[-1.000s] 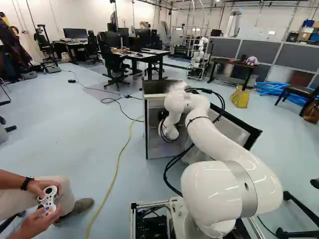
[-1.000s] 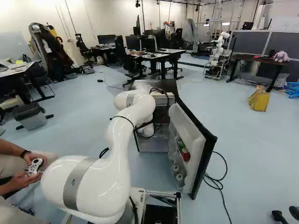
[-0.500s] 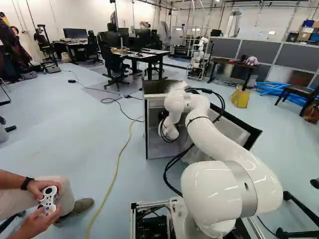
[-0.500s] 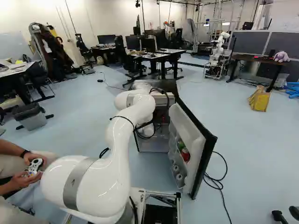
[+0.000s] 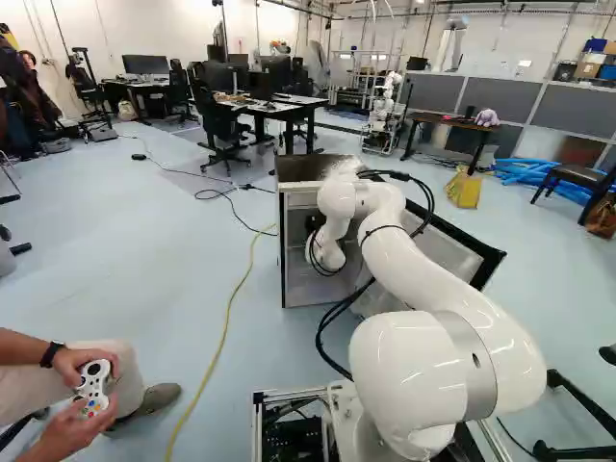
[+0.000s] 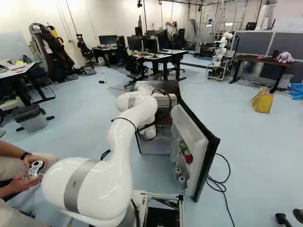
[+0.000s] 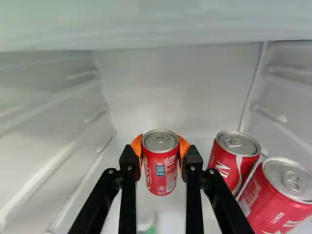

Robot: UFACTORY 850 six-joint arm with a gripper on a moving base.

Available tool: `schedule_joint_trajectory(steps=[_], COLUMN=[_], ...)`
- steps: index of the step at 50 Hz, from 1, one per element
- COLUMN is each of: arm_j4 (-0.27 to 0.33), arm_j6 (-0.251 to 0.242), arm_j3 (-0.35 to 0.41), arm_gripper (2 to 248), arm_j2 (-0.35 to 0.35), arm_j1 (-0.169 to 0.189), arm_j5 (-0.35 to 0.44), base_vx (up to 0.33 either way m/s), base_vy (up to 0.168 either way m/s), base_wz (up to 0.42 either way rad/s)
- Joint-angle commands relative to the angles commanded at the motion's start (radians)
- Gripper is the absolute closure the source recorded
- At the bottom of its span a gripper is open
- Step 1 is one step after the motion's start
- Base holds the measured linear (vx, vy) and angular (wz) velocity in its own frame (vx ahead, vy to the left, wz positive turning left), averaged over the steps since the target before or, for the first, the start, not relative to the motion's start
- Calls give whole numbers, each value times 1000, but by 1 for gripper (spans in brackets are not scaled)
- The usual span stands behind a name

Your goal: Grab a drink from the fridge

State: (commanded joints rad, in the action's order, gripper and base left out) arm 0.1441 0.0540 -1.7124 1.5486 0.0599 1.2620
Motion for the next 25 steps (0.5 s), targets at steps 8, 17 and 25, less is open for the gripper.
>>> schedule_joint_trajectory(steps=[8,17,25], arm_j4=[0,0,0], arm_j6=[0,0,0], arm_j3=[0,0,0], arm_gripper=[156,156,156], arm_j2=[0,0,0], arm_j1=[0,0,0], arm_j5=[0,0,0], base_vx=[0,0,0], base_vy=[0,0,0], base_wz=[0,0,0])
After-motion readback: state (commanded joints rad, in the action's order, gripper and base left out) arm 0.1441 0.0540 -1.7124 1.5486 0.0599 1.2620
